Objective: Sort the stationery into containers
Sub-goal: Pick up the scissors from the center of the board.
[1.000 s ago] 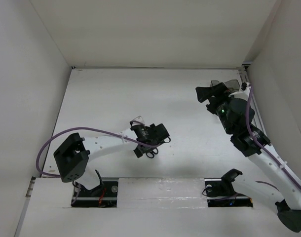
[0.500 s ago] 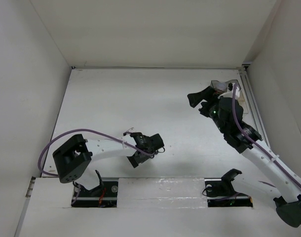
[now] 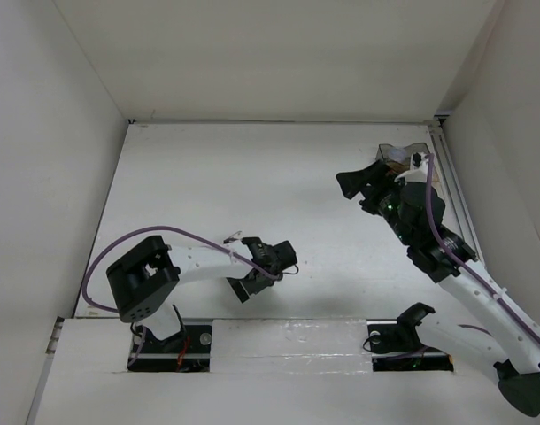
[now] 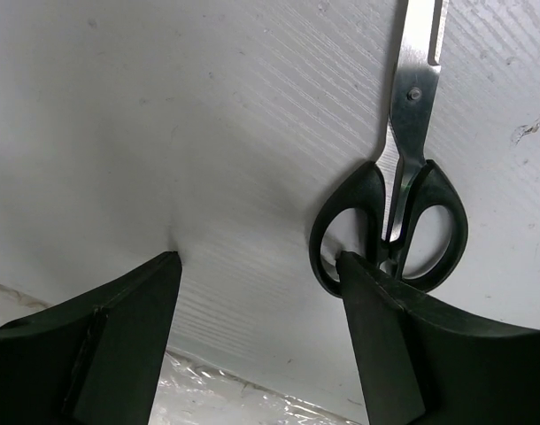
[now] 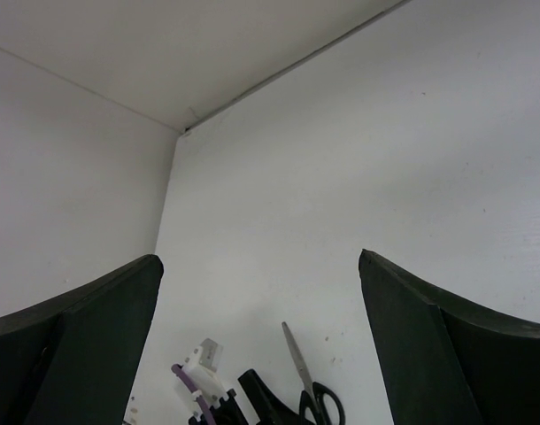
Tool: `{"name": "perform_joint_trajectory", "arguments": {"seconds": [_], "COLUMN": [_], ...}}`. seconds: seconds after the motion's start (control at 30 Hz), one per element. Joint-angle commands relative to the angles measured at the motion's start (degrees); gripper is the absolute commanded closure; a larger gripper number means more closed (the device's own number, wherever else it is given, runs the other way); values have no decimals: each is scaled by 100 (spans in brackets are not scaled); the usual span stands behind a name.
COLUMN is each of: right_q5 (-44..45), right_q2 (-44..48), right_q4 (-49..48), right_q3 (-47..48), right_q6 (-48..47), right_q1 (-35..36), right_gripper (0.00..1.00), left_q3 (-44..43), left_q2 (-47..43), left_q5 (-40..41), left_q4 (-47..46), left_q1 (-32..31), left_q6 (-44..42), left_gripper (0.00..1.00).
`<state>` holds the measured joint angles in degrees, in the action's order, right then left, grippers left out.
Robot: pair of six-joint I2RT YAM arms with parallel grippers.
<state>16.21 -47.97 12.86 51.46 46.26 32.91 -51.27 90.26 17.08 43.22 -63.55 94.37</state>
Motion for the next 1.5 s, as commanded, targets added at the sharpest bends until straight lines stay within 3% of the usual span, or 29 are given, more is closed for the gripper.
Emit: {"name": "perform_joint_trajectory", "arguments": {"seconds": [0.0,0.1,0.23,0.33,0.37,0.47,0.6,0.77,1.0,1.23,1.3,1.47], "right_q5": [-266,-267,-329,-329,-329,-329,-644,-1488,-2727,-3746,-4352,-4512], "right_q2": [121,121,121,182,182,296,297,-81,-1020,-1601,-1751,-2225], "right_q4": [-363,-363,-363,-363,-363,-363,-434,-645,-768,-1355,-1777,-2226], "right_q3": [-74,-75,-75,-75,-75,-75,-128,-128,-180,-365,-470,-470], "right_q6": [-82,-82,-82,-82,-82,-135,-213,-389,-451,-521,-600,-838], "right_q1": [-39,-39,-39,-39,-39,-39,-91,-565,-1453,-1244,-901,-163], "right_gripper": [2,2,2,2,2,2,2,0,2,4,4,5], "left_q3": [-103,-156,10,90,151,292,512,522,-6,-199,-261,-463], "left_q2": [123,176,290,343,413,597,748,888,249,-973,-1150,-1738], "left_q5": [190,190,129,-11,-90,-222,-337,-180,1033,1597,1649,1649], "left_q4": [55,55,-85,-366,-419,-621,-1148,-2036,-1212,-1184,-1185,-1185], "left_q1": [71,123,176,176,176,176,176,176,62,62,62,62], "left_q6": [266,214,161,100,99,47,-208,-1226,-1912,-2826,-3116,-3565], "left_gripper": [32,34,51,58,65,72,100,100,100,100,100,100]}}
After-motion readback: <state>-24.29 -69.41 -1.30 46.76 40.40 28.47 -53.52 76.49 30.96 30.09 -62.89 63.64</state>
